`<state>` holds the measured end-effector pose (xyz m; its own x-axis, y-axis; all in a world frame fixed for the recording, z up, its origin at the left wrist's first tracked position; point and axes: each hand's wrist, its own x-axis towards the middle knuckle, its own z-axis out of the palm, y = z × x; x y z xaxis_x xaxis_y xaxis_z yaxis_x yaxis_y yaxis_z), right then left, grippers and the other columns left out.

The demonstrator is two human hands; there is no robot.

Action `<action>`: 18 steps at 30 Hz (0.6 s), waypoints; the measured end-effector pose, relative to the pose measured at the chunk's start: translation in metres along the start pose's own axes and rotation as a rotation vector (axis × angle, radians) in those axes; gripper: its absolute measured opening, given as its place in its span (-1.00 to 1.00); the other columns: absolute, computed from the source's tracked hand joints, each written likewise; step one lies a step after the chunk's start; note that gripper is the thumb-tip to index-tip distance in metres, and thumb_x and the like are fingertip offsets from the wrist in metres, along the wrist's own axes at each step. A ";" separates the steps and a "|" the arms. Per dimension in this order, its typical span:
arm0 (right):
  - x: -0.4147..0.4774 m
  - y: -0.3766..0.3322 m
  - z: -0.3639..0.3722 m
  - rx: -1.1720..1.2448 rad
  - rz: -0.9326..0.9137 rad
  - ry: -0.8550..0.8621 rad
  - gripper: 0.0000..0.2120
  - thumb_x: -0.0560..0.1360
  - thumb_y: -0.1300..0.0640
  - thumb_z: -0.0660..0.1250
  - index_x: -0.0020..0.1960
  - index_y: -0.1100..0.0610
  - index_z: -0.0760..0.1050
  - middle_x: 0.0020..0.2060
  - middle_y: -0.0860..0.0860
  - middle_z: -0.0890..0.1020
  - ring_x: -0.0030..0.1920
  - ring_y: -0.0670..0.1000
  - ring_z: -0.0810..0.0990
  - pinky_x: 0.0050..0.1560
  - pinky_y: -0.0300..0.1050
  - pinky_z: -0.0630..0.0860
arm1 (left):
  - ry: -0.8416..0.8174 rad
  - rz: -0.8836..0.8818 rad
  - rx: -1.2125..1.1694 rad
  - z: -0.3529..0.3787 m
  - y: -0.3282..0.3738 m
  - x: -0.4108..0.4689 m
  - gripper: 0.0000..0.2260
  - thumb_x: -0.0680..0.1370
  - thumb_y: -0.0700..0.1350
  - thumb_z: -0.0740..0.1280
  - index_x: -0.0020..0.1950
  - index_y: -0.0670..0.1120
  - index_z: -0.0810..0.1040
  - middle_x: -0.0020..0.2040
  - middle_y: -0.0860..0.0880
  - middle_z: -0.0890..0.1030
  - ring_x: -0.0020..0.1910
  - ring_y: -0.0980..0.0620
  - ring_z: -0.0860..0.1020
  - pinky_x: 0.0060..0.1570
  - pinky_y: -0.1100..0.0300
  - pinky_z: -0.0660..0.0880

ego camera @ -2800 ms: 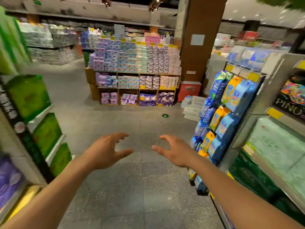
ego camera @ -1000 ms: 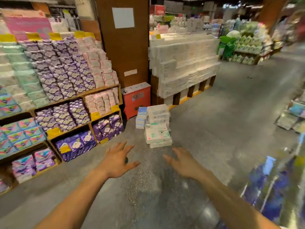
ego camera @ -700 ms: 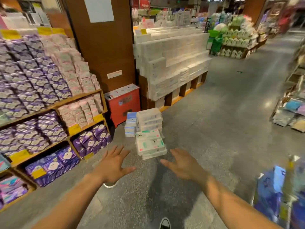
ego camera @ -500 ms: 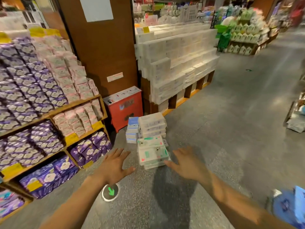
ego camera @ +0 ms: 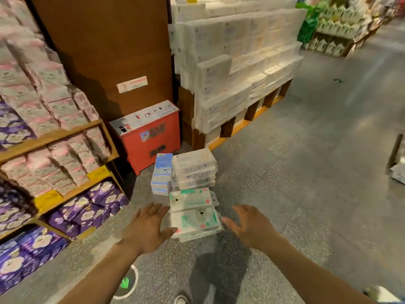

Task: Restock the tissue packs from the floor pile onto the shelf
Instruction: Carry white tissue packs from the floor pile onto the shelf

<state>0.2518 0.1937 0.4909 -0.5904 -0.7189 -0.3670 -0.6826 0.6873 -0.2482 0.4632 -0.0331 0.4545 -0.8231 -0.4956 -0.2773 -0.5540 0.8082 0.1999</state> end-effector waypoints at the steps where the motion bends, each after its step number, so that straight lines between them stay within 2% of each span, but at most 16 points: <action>1: 0.026 0.004 0.005 -0.007 0.017 -0.007 -0.27 0.54 -0.43 0.01 0.50 0.04 0.32 0.42 0.06 0.46 0.39 0.10 0.42 0.34 0.02 0.40 | -0.012 -0.008 0.005 0.007 -0.006 0.026 0.07 0.22 0.64 -0.27 0.60 0.11 0.12 0.60 -0.01 0.17 0.59 -0.07 0.07 0.53 -0.11 0.09; 4: 0.106 0.020 0.031 -0.056 0.029 -0.022 -0.28 0.56 -0.42 -0.02 0.50 0.05 0.28 0.42 0.06 0.44 0.41 0.11 0.39 0.34 0.04 0.40 | -0.046 -0.019 0.001 0.038 -0.026 0.098 -0.03 0.29 0.61 -0.17 0.59 0.12 0.12 0.60 -0.01 0.18 0.58 -0.04 0.08 0.53 -0.09 0.09; 7: 0.189 0.037 0.074 -0.101 0.007 -0.033 -0.12 0.44 -0.50 -0.22 0.51 0.03 0.26 0.46 0.03 0.42 0.44 0.10 0.37 0.37 0.06 0.39 | -0.051 -0.039 -0.001 0.095 -0.047 0.166 -0.26 0.51 0.44 0.09 0.59 0.12 0.11 0.59 0.00 0.19 0.59 -0.04 0.06 0.54 -0.09 0.03; 9: 0.254 0.052 0.113 -0.127 -0.001 -0.052 -0.04 0.39 -0.52 -0.28 0.55 0.04 0.23 0.49 0.03 0.40 0.47 0.10 0.35 0.41 0.07 0.36 | -0.049 -0.047 0.038 0.142 -0.061 0.214 -0.29 0.54 0.38 0.15 0.60 0.09 0.11 0.60 -0.01 0.18 0.60 -0.05 0.05 0.54 -0.09 -0.02; 11: 0.317 0.071 0.166 -0.161 -0.001 -0.077 -0.10 0.46 -0.50 -0.21 0.56 0.06 0.23 0.49 0.05 0.40 0.47 0.12 0.36 0.41 0.07 0.36 | -0.065 -0.066 0.071 0.201 -0.077 0.260 -0.29 0.55 0.37 0.14 0.61 0.08 0.08 0.61 -0.02 0.13 0.60 -0.07 0.02 0.53 -0.10 -0.07; 14: 0.403 0.106 0.257 -0.216 0.015 -0.117 -0.07 0.44 -0.53 -0.23 0.52 0.07 0.26 0.45 0.08 0.43 0.43 0.14 0.39 0.34 0.11 0.43 | -0.074 -0.116 0.072 0.299 -0.105 0.328 -0.28 0.56 0.36 0.13 0.62 0.06 0.06 0.62 -0.05 0.08 0.61 -0.09 -0.02 0.53 -0.11 -0.07; 16: 0.450 0.132 0.318 -0.227 0.036 -0.158 -0.20 0.50 -0.50 -0.06 0.47 0.05 0.30 0.41 0.07 0.47 0.38 0.14 0.45 0.28 0.11 0.48 | -0.097 -0.162 0.050 0.362 -0.124 0.365 -0.28 0.56 0.36 0.13 0.62 0.05 0.07 0.62 -0.06 0.09 0.60 -0.09 0.00 0.53 -0.11 -0.03; 18: 0.486 0.156 0.371 -0.194 0.065 -0.167 -0.25 0.51 -0.49 0.02 0.46 0.01 0.29 0.37 0.05 0.50 0.32 0.13 0.49 0.24 0.11 0.50 | -0.136 -0.207 0.014 0.423 -0.142 0.395 -0.26 0.55 0.37 0.14 0.61 0.04 0.05 0.61 -0.05 0.12 0.60 -0.08 0.05 0.53 -0.11 0.01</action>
<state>0.0182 -0.0095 -0.0584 -0.5675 -0.6355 -0.5235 -0.7248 0.6872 -0.0486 0.2695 -0.2090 -0.0804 -0.6672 -0.6044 -0.4353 -0.7064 0.6988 0.1124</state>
